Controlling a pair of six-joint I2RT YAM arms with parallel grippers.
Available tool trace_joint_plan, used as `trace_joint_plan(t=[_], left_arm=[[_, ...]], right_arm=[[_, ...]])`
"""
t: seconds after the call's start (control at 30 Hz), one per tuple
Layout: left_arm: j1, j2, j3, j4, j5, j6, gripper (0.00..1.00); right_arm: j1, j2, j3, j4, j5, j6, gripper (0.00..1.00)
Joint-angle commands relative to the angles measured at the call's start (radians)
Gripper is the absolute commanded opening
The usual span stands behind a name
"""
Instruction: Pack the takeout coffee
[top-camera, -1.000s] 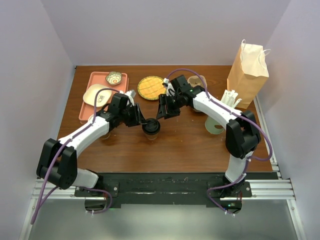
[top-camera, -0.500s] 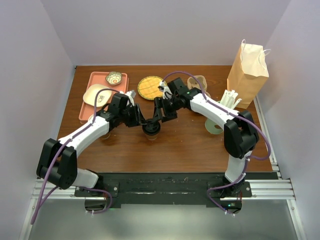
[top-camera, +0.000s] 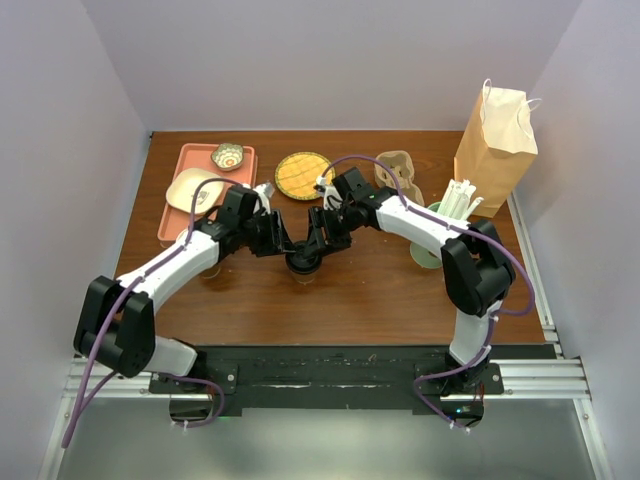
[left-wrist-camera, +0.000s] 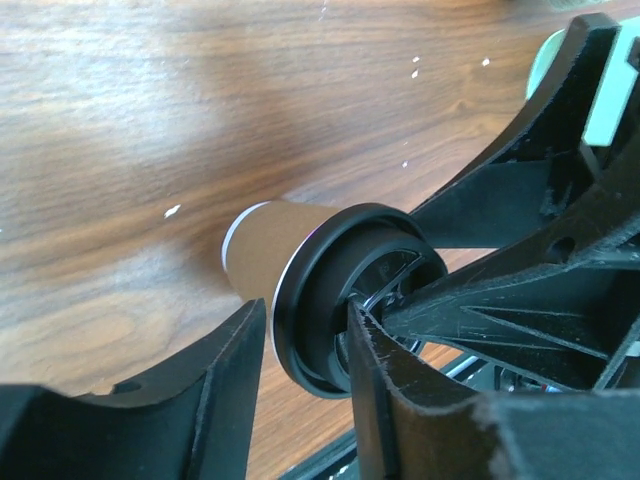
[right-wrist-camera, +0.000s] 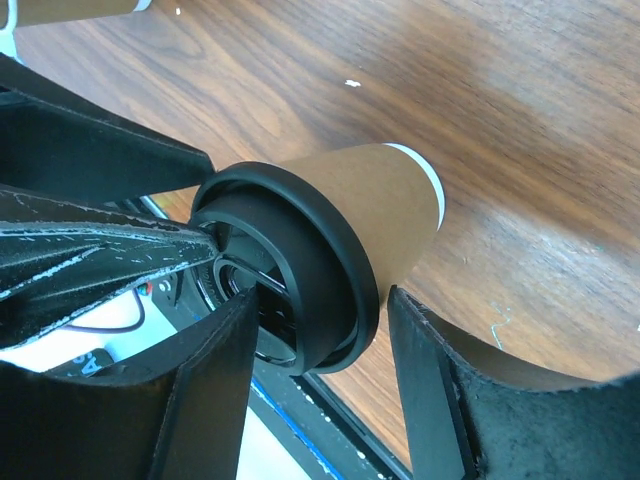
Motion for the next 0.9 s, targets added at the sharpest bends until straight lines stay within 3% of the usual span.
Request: trace_joint_plan(t=[0.0, 0.17, 0.5, 0.87], left_arm=[[-0.007, 0.048, 0.120, -0.193, -0.036, 0.101, 0.46], [-0.005, 0.048, 0.212, -0.276, -0.060, 0.135, 0.46], [-0.005, -0.015, 0.097, -0.239, 0.004, 0.130, 0.35], [-0.005, 0.008, 0.056, -0.172, 0.003, 0.118, 0.34]], right_arm=[[0.008, -0.003, -0.039, -0.014, 0.088, -0.014, 0.55], [0.008, -0.008, -0.036, -0.019, 0.102, -0.012, 0.53], [0.010, -0.002, -0.032, -0.028, 0.110, -0.014, 0.52], [0.008, 0.004, -0.027, -0.032, 0.107, -0.019, 0.50]])
